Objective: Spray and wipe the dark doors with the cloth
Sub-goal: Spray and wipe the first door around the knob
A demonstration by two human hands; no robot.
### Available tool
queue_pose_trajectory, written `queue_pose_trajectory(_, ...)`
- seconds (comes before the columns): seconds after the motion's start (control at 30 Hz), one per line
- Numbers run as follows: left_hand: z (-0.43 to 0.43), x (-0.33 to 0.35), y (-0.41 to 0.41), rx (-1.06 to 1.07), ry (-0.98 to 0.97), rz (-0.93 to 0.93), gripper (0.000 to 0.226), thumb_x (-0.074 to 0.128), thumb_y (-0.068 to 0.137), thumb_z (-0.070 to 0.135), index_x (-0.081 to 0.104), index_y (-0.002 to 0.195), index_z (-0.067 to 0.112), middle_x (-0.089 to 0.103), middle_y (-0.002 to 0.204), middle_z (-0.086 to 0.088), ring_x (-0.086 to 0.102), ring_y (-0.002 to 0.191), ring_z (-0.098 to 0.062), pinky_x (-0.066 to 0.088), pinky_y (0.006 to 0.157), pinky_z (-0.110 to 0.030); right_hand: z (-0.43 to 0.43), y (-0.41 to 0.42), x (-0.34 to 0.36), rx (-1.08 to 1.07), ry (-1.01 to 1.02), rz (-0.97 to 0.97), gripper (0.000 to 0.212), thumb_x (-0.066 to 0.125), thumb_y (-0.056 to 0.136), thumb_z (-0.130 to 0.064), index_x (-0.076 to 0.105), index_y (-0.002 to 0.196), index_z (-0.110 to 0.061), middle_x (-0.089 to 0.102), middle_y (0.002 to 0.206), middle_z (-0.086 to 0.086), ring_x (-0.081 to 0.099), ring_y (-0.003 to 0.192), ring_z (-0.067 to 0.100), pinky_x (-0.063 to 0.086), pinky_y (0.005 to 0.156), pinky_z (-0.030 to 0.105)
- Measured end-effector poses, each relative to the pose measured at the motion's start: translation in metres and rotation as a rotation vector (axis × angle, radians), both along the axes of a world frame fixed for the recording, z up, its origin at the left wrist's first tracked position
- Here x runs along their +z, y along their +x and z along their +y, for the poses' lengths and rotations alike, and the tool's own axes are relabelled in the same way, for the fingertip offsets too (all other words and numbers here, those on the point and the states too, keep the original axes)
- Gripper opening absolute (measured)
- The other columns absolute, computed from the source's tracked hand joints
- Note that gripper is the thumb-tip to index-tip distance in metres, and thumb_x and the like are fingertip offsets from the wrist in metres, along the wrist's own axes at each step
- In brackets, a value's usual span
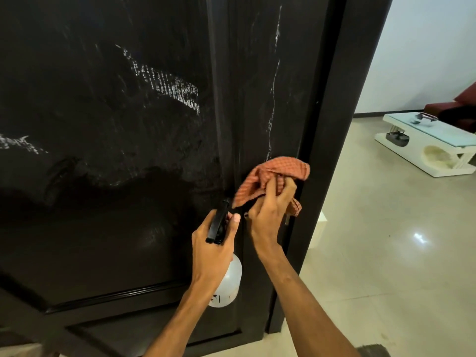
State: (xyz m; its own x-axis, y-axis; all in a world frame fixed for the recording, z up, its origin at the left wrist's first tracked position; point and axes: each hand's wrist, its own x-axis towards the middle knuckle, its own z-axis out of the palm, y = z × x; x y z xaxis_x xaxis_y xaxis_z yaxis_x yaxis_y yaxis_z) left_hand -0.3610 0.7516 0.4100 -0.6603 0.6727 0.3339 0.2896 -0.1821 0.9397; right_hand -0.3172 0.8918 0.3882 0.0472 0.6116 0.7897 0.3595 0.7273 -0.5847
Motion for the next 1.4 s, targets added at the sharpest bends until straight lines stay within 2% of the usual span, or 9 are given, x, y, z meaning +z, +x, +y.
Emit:
queue_pose_trajectory(0.07,0.001,0.001,-0.001,-0.004,0.011,0.004,0.014,0.07,0.096,0.029,0.067,0.09,0.016,0.054,0.055,0.003,0.049,0.043,-0.009,0.046,0.044,-0.025,0.015,0.002,-0.004,0.017,0.115,-0.069,0.043,0.042,0.1,-0.002,0.052,0.142,-0.003,0.036,0.139,0.019,0.047,0.125,0.036,0.044,0.11,0.038)
queue_pose_trajectory(0.3,0.002,-0.005,-0.001,-0.01,-0.003,-0.012,0.016,0.069,0.094,0.038,0.067,0.086,0.025,0.066,0.074,-0.006,0.051,0.048,-0.008,0.045,0.054,-0.027,-0.012,0.019,-0.072,0.033,-0.439,0.313,0.051,0.053,0.101,-0.001,0.037,0.15,-0.009,0.041,0.146,0.016,0.039,0.135,0.015,0.026,0.122,0.034)
queue_pose_trajectory(0.37,0.004,-0.003,-0.005,-0.007,0.003,-0.01,0.017,0.069,0.094,0.039,0.066,0.085,0.024,0.064,0.071,-0.008,0.049,0.047,-0.007,0.044,0.052,-0.026,0.004,0.008,-0.043,-0.031,-0.32,0.305,0.046,0.054,0.1,0.0,0.043,0.145,-0.008,0.042,0.145,0.021,0.039,0.13,0.017,0.018,0.119,0.018)
queue_pose_trajectory(0.57,0.007,-0.004,0.0,-0.013,-0.019,-0.016,0.021,0.069,0.093,0.042,0.067,0.09,0.021,0.069,0.08,-0.008,0.053,0.048,-0.008,0.047,0.052,-0.027,0.023,0.012,-0.019,-0.061,-0.126,0.121,0.06,0.052,0.092,0.01,0.039,0.15,0.002,0.028,0.148,0.019,0.034,0.135,0.031,0.019,0.122,0.02)
queue_pose_trajectory(0.67,0.002,-0.011,0.003,-0.024,-0.024,-0.021,0.019,0.069,0.092,0.045,0.068,0.089,0.026,0.068,0.077,-0.003,0.055,0.051,-0.009,0.046,0.056,-0.029,-0.011,0.031,-0.083,-0.019,-0.246,0.089,0.071,0.067,0.09,0.01,0.034,0.152,0.002,0.032,0.147,0.01,0.038,0.132,0.012,0.041,0.113,0.042)
queue_pose_trajectory(0.8,-0.001,-0.01,-0.001,-0.013,-0.012,-0.031,0.024,0.069,0.093,0.042,0.066,0.089,0.018,0.06,0.066,-0.009,0.052,0.047,-0.009,0.045,0.049,-0.025,-0.007,0.022,-0.052,-0.09,-0.334,0.193,0.048,0.056,0.102,-0.01,0.045,0.148,-0.012,0.041,0.152,0.011,0.043,0.139,0.026,0.038,0.117,0.05)
queue_pose_trajectory(1.0,-0.001,-0.013,0.0,-0.007,-0.044,-0.035,0.022,0.069,0.094,0.038,0.066,0.09,0.016,0.058,0.067,-0.014,0.051,0.046,-0.01,0.046,0.045,-0.022,0.02,0.031,0.012,-0.087,-0.023,0.102,0.052,0.058,0.088,0.012,0.063,0.137,-0.004,0.056,0.112,0.017,0.054,0.099,0.021,0.032,0.093,0.005)
queue_pose_trajectory(1.17,0.001,-0.013,0.006,-0.033,-0.034,-0.027,0.022,0.068,0.095,0.04,0.066,0.09,0.019,0.062,0.07,-0.008,0.053,0.047,-0.009,0.046,0.049,-0.023,-0.01,0.047,-0.089,-0.029,-0.188,-0.029,0.036,0.053,0.097,-0.012,0.067,0.129,-0.004,0.054,0.141,0.027,0.062,0.117,0.042,0.055,0.099,0.039)
queue_pose_trajectory(1.4,0.004,-0.012,0.002,0.024,-0.051,0.005,0.026,0.068,0.095,0.043,0.064,0.081,0.022,0.057,0.058,0.006,0.053,0.047,-0.008,0.043,0.053,-0.023,0.021,0.017,0.019,-0.011,0.077,0.051,0.036,0.052,0.095,0.007,0.063,0.128,0.004,0.043,0.145,0.029,0.044,0.134,0.029,0.032,0.116,0.019)
